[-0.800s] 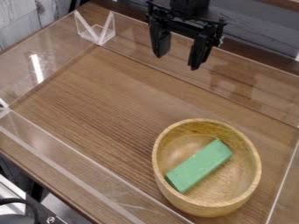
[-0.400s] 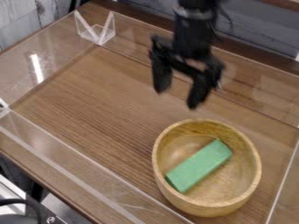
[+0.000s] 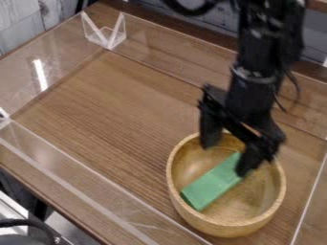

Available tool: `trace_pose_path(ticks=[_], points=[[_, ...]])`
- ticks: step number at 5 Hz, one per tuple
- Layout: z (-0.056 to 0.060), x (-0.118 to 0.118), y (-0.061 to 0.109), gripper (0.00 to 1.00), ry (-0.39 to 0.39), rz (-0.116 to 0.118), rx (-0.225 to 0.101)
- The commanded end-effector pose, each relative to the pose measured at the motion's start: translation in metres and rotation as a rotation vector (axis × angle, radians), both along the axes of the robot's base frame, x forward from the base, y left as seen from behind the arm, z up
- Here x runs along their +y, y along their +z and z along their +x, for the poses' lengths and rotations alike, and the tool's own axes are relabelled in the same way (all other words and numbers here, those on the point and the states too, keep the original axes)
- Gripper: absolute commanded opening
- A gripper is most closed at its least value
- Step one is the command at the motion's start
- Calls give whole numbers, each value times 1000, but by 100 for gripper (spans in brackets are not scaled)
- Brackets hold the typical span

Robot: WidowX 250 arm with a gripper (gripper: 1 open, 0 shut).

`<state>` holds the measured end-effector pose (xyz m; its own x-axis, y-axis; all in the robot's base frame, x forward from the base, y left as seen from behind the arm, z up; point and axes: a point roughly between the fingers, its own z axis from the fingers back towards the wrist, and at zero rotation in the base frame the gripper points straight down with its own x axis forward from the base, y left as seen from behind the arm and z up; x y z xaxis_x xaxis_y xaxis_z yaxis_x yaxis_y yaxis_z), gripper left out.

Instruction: Remove the green block from inside the brown bowl and put it on the table

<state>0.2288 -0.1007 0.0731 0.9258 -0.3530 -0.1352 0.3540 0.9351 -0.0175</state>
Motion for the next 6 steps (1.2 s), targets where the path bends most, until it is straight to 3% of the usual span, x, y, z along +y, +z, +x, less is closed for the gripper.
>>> trace_pose_path(ticks=[1, 6], points=[[-2, -14, -4, 100, -31, -32, -71], [2, 5, -5, 100, -24, -99, -101]])
